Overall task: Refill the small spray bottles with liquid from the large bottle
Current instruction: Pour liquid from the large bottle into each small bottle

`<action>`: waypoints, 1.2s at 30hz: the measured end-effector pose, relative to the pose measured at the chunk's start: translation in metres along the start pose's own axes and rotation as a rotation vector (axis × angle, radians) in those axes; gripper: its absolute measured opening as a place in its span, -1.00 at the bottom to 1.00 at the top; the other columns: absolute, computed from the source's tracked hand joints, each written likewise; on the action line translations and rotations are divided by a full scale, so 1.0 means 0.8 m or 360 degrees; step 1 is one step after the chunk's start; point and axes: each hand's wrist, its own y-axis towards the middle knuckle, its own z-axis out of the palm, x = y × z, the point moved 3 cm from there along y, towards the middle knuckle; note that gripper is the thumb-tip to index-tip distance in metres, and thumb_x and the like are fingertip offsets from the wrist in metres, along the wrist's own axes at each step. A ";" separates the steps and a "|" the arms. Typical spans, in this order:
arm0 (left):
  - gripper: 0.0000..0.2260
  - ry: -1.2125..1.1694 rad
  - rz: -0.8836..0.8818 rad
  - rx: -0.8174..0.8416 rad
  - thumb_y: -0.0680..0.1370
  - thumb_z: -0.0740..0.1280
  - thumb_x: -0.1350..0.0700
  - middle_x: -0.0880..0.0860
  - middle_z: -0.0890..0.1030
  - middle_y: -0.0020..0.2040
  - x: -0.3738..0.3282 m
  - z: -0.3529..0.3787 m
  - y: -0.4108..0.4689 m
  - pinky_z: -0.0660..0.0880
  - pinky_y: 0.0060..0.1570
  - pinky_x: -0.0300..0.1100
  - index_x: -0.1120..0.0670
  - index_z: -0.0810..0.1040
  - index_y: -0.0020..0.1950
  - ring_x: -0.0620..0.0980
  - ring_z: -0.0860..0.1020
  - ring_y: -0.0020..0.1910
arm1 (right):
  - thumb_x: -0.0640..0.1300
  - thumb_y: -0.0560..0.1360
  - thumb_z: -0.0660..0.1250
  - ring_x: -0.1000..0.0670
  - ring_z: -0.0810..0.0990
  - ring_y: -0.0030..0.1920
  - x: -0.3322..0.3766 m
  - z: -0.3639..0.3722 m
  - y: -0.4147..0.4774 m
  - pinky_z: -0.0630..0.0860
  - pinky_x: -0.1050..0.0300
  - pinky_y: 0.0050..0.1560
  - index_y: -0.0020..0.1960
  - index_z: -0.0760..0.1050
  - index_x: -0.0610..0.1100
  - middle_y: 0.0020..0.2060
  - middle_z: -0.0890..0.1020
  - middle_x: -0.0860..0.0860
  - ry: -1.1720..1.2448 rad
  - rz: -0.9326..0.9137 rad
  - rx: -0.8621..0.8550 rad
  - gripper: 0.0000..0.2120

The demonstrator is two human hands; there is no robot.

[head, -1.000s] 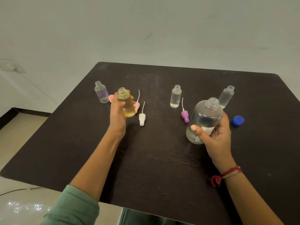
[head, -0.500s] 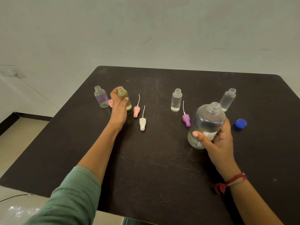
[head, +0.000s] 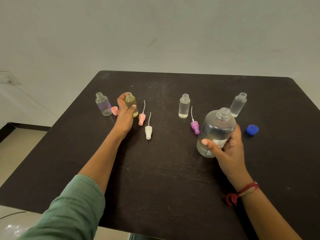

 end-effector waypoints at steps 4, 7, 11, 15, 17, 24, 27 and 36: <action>-0.42 -0.0021 -0.0009 0.0108 0.63 0.13 0.27 0.06 0.21 0.43 0.003 -0.003 -0.005 0.20 0.37 -0.14 -0.04 -0.04 0.55 0.02 0.25 0.41 | 0.09 0.25 0.48 0.12 0.47 0.28 0.001 0.000 0.000 0.46 0.24 0.24 0.37 0.27 0.05 0.24 0.48 0.19 0.0010 -0.0024 0.0000 -0.26; -0.35 -0.0067 -0.0017 0.0106 0.62 0.16 0.28 0.04 0.09 0.56 0.010 -0.006 -0.009 0.07 0.50 -0.05 0.01 -0.13 0.58 0.01 0.13 0.53 | 0.09 0.25 0.48 0.13 0.47 0.28 0.001 0.000 0.000 0.45 0.26 0.24 0.34 0.27 0.12 0.24 0.48 0.19 0.0016 -0.0028 0.0007 -0.28; -0.38 -0.0169 0.0143 -0.0150 0.59 0.25 0.21 0.04 0.17 0.54 0.008 -0.013 -0.042 0.09 0.50 -0.10 0.03 0.03 0.58 -0.11 0.14 0.51 | 0.10 0.25 0.48 0.14 0.46 0.28 0.001 0.000 0.000 0.44 0.27 0.24 0.34 0.27 0.13 0.25 0.47 0.20 0.0013 -0.0014 0.0005 -0.27; -0.55 -0.0074 0.0629 -0.0731 0.53 0.30 0.06 0.08 0.42 0.30 -0.014 -0.042 -0.071 0.42 0.27 -0.06 0.12 0.34 0.39 0.04 0.42 0.31 | 0.13 0.24 0.50 0.07 0.46 0.30 0.000 -0.001 0.001 0.46 0.10 0.29 0.37 0.27 0.12 0.27 0.47 0.11 0.0002 -0.0015 0.0008 -0.23; -0.58 -0.0003 0.0631 -0.1029 0.53 0.30 0.03 0.06 0.44 0.25 -0.023 -0.060 -0.064 0.41 0.18 -0.19 0.13 0.36 0.35 0.02 0.42 0.26 | 0.25 0.22 0.52 0.03 0.45 0.32 -0.002 -0.002 0.000 0.44 -0.04 0.31 0.39 0.26 0.10 0.30 0.46 0.06 -0.0009 -0.0009 0.0008 -0.17; -0.32 0.0024 0.0027 -0.0991 0.53 0.31 -0.21 0.02 0.26 0.49 0.014 -0.098 0.006 0.18 0.44 -0.13 0.07 0.17 0.53 -0.03 0.20 0.49 | 0.35 0.18 0.50 0.03 0.44 0.34 -0.004 -0.001 0.001 0.42 -0.20 0.32 0.34 0.27 0.27 0.31 0.46 0.10 -0.0012 0.0039 -0.0010 -0.20; -0.33 0.0065 0.0009 -0.0892 0.54 0.29 -0.20 0.02 0.27 0.50 0.024 -0.095 0.016 0.17 0.37 -0.21 0.05 0.16 0.54 -0.05 0.21 0.49 | 0.36 0.18 0.50 0.04 0.44 0.33 -0.004 -0.001 0.001 0.43 -0.17 0.32 0.34 0.27 0.27 0.30 0.46 0.10 -0.0022 0.0041 -0.0012 -0.20; -0.57 0.0292 -0.0024 -0.0913 0.61 0.18 -0.18 0.02 0.50 0.28 0.046 -0.096 0.019 0.38 0.25 -0.14 0.08 0.41 0.35 -0.05 0.45 0.26 | 0.31 0.18 0.52 0.06 0.45 0.32 -0.003 -0.002 0.000 0.44 -0.11 0.31 0.32 0.28 0.27 0.28 0.47 0.14 -0.0011 0.0041 -0.0006 -0.22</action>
